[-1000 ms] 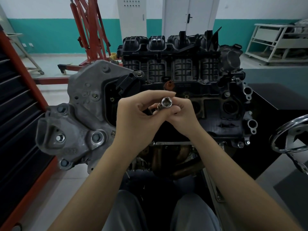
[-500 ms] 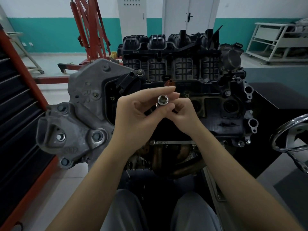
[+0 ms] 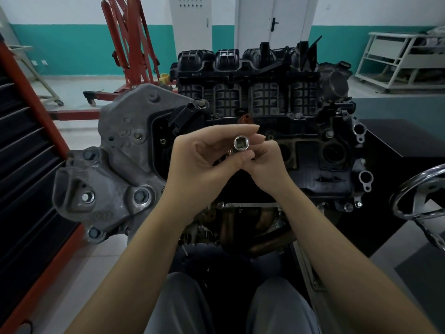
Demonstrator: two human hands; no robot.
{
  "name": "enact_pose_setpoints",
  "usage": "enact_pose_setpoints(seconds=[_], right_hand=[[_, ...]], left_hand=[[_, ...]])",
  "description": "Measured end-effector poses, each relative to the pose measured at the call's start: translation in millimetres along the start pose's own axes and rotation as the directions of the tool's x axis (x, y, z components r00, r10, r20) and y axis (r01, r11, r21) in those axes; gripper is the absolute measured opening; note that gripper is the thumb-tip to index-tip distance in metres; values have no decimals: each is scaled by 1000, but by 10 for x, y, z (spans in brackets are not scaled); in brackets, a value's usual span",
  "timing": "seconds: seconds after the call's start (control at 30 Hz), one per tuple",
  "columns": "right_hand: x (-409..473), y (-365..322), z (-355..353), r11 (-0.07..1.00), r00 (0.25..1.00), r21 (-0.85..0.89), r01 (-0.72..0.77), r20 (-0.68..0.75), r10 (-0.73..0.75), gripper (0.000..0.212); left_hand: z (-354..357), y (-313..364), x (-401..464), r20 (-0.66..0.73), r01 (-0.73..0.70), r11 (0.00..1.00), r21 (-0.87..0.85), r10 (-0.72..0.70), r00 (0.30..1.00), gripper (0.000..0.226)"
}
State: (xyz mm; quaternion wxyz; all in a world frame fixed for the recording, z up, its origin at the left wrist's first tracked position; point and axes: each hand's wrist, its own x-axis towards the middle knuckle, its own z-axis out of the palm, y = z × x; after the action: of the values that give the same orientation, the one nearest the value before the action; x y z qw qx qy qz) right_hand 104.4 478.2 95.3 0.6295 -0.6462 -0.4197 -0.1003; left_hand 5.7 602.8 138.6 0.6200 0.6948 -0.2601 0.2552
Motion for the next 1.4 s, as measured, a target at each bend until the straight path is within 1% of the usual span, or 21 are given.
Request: enact_pose_setpoints(seconds=[0.1,0.17,0.23,0.3,0.37,0.43,0.5,0.57,0.63,0.7,0.8,0.87,0.93,1.0,1.03,1.1,1.17,1.23,1.3,1.37,1.4], right_hand=[[2,63,-2,999,998,-36,-6,-65,4,20],[0,59,-1,999,998,-39,-1,-60,-1,17],[-5,23,-3,999,999,-29,31,-20,-32,17],[-6,-35,12,999,999,-41,36,36,-34,26],[2,-19,19,999,1000,-41,14,18,-13,25],[-1,36,1,999,999,-44,4,-37,-6,24],[-8,55,-2,999,997,-44,-20,-73,17,30],[-7,55,-10,999,997,-27,-31,-74,29,27],[-6,43,-15,1000,998,-12,-10,-65,10,25],[-10,8,-7,1000,1000,-22,13,-9,-13,16],[-2,16,0,1000,1000,-23,7,-1,-7,25],[-4,51,-2,1000,999,-21,1,-43,-1,21],[-1,67,3,1000,997,-26,-17,-76,15,21],[0,72,0,999,997,-30,-12,-75,10,23],[-1,66,-8,1000,998,-20,-2,-59,1,22],[-2,21,-1,1000,1000,-9,20,0,-20,23],[2,-30,15,1000,999,7,0,44,-1,38],[12,-12,6,1000,1000,18,-19,20,18,40],[16,41,-2,1000,999,-3,-19,-29,19,39],[12,77,0,1000,999,-12,-24,-44,23,25],[10,78,3,1000,999,-5,-24,-48,24,22]], left_hand=[[4,18,6,-24,-28,990,139,32,999,35],[13,23,-2,-77,-45,980,194,61,995,28],[22,26,-4,-103,-33,982,185,53,993,29],[3,16,-7,-61,-21,995,97,27,998,34],[-24,12,-9,10,-32,999,37,32,999,37],[-27,5,-7,43,-48,997,68,45,998,39],[-4,10,-8,-6,-48,987,152,49,999,39],[16,13,-12,-95,-47,973,227,70,993,35],[22,13,-18,-130,-49,972,232,81,988,33],[2,7,-23,-100,-46,988,145,61,993,35],[-45,5,-28,-10,-13,1000,14,13,1000,36],[-50,9,-19,9,-5,999,52,5,1000,35],[-25,20,-15,-41,-33,982,186,41,998,29],[-13,22,-17,-107,-46,968,246,74,991,26],[-12,25,-16,-119,-49,969,241,79,990,27],[-20,24,-13,-91,-47,984,174,63,994,32],[-36,6,-15,-29,-32,997,76,34,999,35],[-43,-12,-16,21,-18,999,32,17,1000,37],[-35,-35,-14,19,-32,996,86,30,999,34],[-16,-37,-15,-48,-50,982,182,60,997,29],[-10,-41,-16,-89,-49,979,199,68,994,28]])
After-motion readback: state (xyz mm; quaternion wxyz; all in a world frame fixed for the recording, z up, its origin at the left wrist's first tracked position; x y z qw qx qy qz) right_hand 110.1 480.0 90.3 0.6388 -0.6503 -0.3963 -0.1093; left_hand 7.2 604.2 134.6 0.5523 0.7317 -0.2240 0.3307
